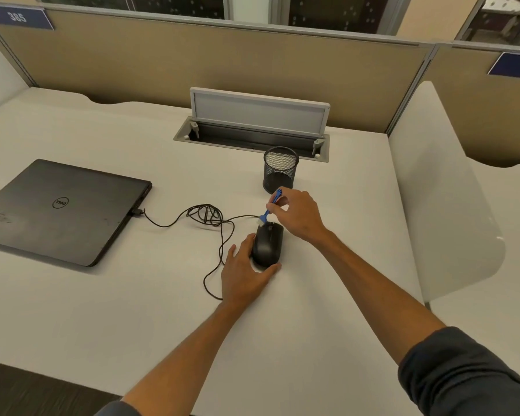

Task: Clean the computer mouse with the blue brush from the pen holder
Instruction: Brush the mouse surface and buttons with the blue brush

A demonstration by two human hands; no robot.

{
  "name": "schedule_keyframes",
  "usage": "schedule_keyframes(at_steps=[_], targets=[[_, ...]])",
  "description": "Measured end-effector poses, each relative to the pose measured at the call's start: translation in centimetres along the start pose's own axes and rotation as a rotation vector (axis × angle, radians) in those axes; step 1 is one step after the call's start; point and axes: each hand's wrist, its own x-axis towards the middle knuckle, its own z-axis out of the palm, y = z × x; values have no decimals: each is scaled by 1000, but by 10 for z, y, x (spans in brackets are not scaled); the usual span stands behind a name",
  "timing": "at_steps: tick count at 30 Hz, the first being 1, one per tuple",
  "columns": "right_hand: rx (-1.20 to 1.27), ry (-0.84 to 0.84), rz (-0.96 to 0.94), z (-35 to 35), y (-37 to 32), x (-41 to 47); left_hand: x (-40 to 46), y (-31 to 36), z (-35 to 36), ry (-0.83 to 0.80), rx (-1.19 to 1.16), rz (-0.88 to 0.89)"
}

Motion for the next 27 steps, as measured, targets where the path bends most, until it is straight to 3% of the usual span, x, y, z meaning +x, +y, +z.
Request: schedule_keyframes(at_steps=[4,6,9,14,19,24,27], targets=[[-108,56,8,-3,11,0,-1,0,0,25,-24,33],[-35,105,43,-4,13,1,0,1,0,21,-19,28],[56,47,75,-5,16,2,1,0,0,3,-12,21],[-105,74,131,-11,26,2,0,0,0,4,-19,16],[102,82,162,-9,27,0,0,1,-1,2,-13,18],[-22,109,251,-15,40,-3,-1,0,0,16,-29,21],[141,134,242,-15,39,-4,0,0,0,16,-25,19]])
